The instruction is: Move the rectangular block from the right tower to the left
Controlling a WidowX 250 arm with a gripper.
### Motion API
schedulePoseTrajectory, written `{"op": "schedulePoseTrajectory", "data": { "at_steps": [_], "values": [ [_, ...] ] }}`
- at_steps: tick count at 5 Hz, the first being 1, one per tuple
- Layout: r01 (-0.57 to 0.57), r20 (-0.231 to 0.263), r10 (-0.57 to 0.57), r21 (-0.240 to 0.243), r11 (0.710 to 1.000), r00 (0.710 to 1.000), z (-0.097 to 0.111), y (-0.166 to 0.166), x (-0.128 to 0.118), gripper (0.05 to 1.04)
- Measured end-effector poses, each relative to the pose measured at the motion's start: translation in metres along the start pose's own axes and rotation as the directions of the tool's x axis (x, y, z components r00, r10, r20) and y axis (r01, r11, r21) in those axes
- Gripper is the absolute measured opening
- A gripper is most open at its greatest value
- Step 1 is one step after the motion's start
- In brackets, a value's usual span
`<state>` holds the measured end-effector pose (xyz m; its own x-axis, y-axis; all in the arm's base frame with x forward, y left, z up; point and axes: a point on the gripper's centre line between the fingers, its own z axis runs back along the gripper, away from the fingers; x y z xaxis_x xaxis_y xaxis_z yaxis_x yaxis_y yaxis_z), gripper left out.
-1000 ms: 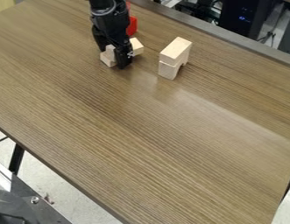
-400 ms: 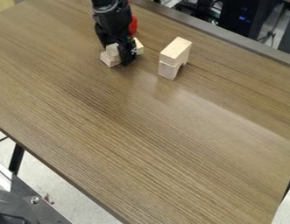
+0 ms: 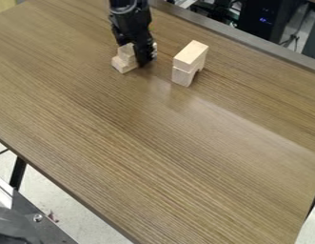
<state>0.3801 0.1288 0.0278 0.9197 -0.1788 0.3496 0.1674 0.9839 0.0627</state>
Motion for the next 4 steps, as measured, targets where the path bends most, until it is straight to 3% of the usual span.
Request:
{"op": "schedulePoseTrajectory", "data": {
  "at_steps": [1,2,3,4],
  "values": [
    [-0.018,-0.014,0.018,0.017,1.000,1.000,-0.0050,0.0020,0.0039,0.656],
    [-0.027,-0.023,0.027,0.007,1.000,0.999,-0.0060,-0.0003,0.0032,0.936],
    [-0.033,-0.022,0.033,-0.009,0.999,0.999,-0.0055,-0.0031,0.0000,0.997],
    [-0.039,-0.020,0.039,-0.014,0.999,0.999,-0.0038,-0.0012,-0.0022,0.997]
  ]
}}
